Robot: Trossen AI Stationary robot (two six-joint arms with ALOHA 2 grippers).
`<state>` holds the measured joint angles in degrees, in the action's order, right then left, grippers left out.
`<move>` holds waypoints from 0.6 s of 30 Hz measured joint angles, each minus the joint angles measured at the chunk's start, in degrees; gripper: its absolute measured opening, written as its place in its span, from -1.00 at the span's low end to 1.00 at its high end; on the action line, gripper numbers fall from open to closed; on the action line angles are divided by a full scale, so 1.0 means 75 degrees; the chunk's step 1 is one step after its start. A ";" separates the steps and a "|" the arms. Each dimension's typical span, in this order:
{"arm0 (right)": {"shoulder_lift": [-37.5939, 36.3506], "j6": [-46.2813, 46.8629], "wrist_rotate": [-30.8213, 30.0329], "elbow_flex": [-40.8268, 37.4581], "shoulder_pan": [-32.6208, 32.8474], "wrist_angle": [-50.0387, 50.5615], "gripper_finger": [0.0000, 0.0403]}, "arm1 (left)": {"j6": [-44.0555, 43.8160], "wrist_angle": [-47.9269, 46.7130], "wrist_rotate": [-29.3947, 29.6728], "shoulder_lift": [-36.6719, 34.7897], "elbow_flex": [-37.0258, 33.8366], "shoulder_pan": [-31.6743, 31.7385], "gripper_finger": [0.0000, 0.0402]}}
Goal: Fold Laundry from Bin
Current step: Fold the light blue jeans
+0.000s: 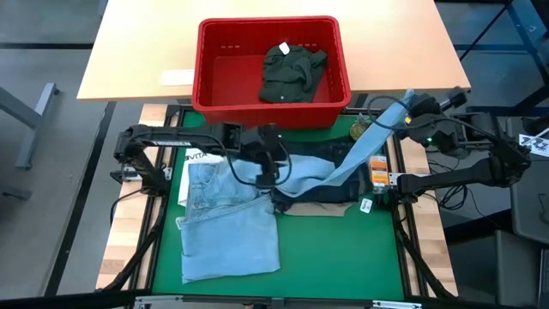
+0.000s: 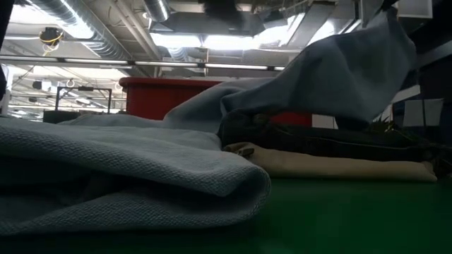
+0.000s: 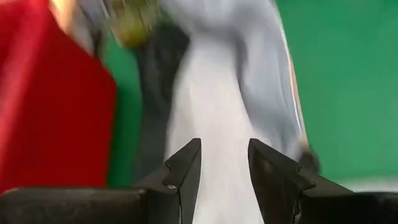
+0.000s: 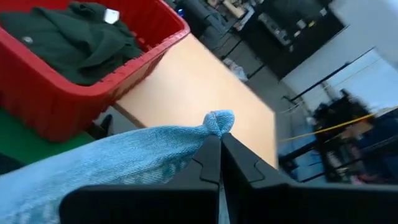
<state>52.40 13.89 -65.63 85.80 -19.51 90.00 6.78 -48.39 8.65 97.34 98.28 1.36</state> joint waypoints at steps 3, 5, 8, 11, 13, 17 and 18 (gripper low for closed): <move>0.0000 -0.0386 -0.0833 0.0000 0.0000 -0.0001 -1.00 | -0.0622 -0.1211 -0.0452 -0.0010 0.0000 0.0123 -0.36; 0.0000 -0.0592 -0.1544 0.0000 0.0000 -0.0003 -1.00 | -0.1008 -0.1959 -0.0529 0.0044 -0.0040 0.0165 -0.36; -0.0003 -0.0797 -0.2457 0.0000 0.0000 -0.0001 -1.00 | -0.1283 -0.2066 -0.0520 0.0116 -0.0427 0.0169 -0.36; -0.0006 -0.1057 -0.2922 0.0000 0.0000 -0.0001 -1.00 | -0.1308 -0.1556 -0.0523 0.0129 -0.1143 0.0167 -0.36; -0.0020 -0.1147 -0.2981 0.0000 0.0000 -0.0001 -1.00 | -0.1311 -0.1223 -0.0518 0.0129 -0.1688 0.0169 -0.36; -0.0020 -0.1198 -0.2661 0.0000 0.0000 0.0000 -1.00 | -0.1256 -0.0209 -0.0515 0.0129 -0.2814 0.0167 -0.36; -0.0020 -0.1284 -0.2482 0.0000 0.0000 0.0001 -1.00 | -0.1258 -0.0068 -0.0517 0.0129 -0.3077 0.0171 -0.36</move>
<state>52.25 4.26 -84.25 85.80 -19.51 90.01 -2.65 -48.90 4.78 98.30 75.20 2.64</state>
